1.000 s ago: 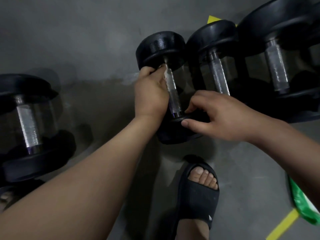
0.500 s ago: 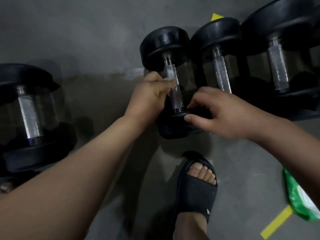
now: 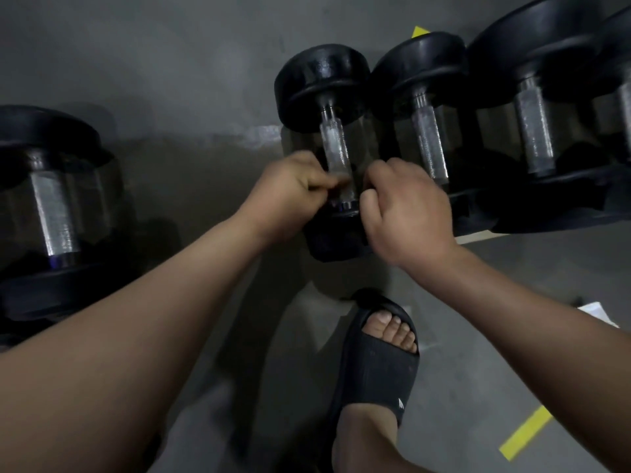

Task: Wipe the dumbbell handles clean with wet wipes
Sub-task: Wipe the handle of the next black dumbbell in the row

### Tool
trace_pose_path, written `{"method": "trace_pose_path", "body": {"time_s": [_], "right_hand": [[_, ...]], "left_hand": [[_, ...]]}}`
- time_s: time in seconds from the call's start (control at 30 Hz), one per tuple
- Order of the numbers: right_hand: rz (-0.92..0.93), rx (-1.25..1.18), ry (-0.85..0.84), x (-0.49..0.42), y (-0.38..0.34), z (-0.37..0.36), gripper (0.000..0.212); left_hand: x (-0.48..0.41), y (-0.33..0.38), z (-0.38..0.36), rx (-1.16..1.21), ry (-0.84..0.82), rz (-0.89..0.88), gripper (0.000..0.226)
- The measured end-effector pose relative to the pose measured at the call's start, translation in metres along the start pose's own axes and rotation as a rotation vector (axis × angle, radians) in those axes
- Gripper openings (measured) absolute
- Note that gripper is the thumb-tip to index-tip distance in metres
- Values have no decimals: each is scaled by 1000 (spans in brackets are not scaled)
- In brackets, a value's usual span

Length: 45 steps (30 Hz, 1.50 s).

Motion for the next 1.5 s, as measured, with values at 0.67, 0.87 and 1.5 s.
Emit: {"method": "trace_pose_path", "body": {"time_s": [0.67,0.87,1.5], "right_hand": [[28,193,-9,-4,7,7,28],[21,184,-34,-6,7,7,30],[74,223,-2,-2,16,7,34]], "left_hand": [[3,2,-6,174,77,174,21],[-11,1,9,125,146,207,19],[-21,20,8,-113,-83,47,24]]}}
Point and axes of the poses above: each hand's wrist, its own x-axis away from the middle knuckle, its own z-axis out of the back of the hand, y = z × x, the point moved 5 cm from there along -x, towards the middle knuckle, and after that the axes turned 10 degrees about -y, right-handed, at the moved point
